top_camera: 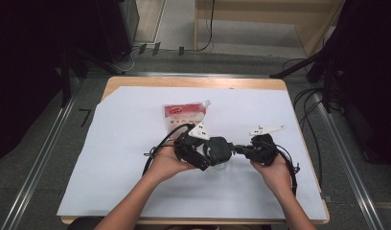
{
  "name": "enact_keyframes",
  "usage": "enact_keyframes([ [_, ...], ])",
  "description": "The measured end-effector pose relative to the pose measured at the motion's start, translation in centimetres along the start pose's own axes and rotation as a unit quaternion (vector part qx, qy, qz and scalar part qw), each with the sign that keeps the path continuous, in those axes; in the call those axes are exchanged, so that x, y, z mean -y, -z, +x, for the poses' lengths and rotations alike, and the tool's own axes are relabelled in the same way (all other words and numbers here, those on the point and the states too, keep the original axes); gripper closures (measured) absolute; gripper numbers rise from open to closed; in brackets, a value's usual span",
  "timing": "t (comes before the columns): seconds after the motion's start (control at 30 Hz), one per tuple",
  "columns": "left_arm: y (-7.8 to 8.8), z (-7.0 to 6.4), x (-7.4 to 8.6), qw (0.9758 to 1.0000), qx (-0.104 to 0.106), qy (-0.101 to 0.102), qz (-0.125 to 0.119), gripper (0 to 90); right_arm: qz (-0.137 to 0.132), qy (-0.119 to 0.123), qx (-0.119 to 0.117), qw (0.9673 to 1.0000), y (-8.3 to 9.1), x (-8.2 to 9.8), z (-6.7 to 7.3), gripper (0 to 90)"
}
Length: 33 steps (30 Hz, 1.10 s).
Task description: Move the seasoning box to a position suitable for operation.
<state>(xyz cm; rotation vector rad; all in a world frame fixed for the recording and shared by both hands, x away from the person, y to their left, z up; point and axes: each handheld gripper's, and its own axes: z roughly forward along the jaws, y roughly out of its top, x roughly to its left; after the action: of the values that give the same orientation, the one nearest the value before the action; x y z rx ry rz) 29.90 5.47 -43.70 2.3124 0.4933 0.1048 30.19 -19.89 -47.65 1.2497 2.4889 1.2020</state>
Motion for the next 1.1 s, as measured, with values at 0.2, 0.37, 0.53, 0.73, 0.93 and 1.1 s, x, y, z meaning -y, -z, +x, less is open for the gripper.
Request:
enact_keyframes([
  [0.2,0.6,0.1,-0.2,0.9983,0.046,0.014,-0.034,34.0,0.002,-0.001,0.000,1.0000,0.0,0.0,0.0,90.0],
  [0.37,0.6,-0.1,-0.8,0.9986,0.045,0.007,-0.028,39.0,0.003,0.004,-0.001,1.0000,-0.1,0.0,0.2,90.0],
  [0.53,0.8,-0.4,-1.3,0.9981,0.056,0.005,-0.025,51.2,0.001,0.004,-0.004,1.0000,0.1,0.0,0.2,90.0],
  [0.73,0.9,-0.8,-2.4,0.9982,0.059,0.001,-0.004,57.4,-0.001,0.002,-0.008,1.0000,0.3,0.0,0.3,90.0],
  [0.93,0.9,-1.0,-3.5,0.9974,0.071,-0.002,0.013,67.1,0.000,-0.001,-0.010,1.0000,0.3,0.2,0.3,90.0],
  [1.1,0.7,-1.0,-4.0,0.9968,0.079,0.001,0.011,69.5,0.001,0.000,-0.011,0.9999,0.3,0.2,0.3,90.0],
])
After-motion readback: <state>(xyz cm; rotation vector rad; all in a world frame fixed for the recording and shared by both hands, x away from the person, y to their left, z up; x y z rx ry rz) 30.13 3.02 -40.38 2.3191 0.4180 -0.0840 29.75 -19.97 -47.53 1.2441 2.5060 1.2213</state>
